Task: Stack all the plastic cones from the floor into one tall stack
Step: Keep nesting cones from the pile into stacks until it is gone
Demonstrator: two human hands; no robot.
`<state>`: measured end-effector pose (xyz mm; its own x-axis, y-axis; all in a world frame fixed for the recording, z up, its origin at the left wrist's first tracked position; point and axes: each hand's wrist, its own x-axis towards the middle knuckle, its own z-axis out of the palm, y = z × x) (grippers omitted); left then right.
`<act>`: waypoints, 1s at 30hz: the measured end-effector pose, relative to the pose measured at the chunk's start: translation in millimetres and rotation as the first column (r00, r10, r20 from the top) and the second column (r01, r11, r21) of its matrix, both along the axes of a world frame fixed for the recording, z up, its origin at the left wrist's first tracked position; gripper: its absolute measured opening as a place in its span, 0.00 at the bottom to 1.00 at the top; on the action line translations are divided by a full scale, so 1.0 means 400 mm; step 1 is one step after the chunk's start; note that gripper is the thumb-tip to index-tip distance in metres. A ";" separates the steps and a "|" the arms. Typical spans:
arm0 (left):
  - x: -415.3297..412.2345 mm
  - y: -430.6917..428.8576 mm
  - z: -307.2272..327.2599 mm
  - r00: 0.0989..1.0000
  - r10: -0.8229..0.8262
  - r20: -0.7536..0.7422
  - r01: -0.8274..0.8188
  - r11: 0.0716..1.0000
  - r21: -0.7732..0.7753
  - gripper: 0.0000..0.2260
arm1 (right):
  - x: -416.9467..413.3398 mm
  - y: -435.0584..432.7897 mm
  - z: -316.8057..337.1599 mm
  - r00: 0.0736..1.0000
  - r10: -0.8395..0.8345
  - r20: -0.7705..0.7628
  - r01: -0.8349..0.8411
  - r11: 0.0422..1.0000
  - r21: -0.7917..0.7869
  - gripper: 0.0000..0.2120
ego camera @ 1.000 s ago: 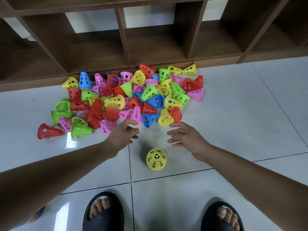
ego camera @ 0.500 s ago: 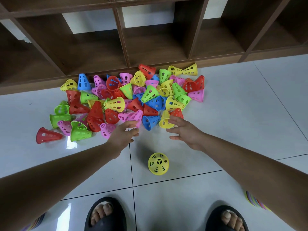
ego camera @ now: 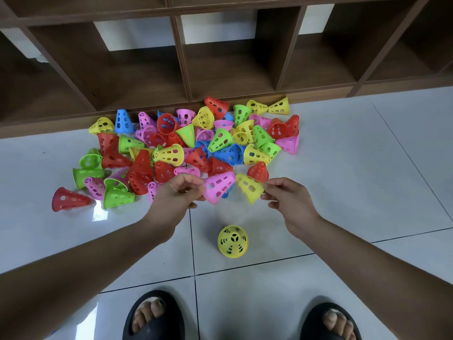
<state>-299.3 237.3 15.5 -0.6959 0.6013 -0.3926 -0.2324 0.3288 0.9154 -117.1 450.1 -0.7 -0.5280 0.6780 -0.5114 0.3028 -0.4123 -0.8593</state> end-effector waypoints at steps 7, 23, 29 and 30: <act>0.043 0.004 0.042 0.978 -0.136 0.159 0.123 0.988 0.090 0.10 | 0.046 0.019 0.077 0.957 -0.062 -0.284 -0.052 0.925 -0.377 0.10; 0.134 -0.023 -0.009 0.927 -0.372 -0.053 0.358 0.917 -0.178 0.12 | 0.129 -0.045 0.049 0.860 0.303 -0.410 -0.451 0.827 -0.336 0.15; 0.142 -0.043 -0.046 0.944 -0.328 -0.023 0.312 0.916 -0.253 0.05 | 0.137 -0.072 0.024 0.862 0.405 -0.305 -0.487 0.828 -0.279 0.13; 0.141 -0.045 -0.049 0.943 -0.333 -0.017 0.318 0.911 -0.261 0.03 | 0.138 -0.076 0.018 0.864 0.424 -0.273 -0.490 0.834 -0.253 0.12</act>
<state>-242.7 219.3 -4.3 -0.5051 0.6854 -0.5246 -0.0210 0.5979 0.8013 -62.1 419.6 6.5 -0.8495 0.1619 -0.5021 0.3598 -0.5183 -0.7758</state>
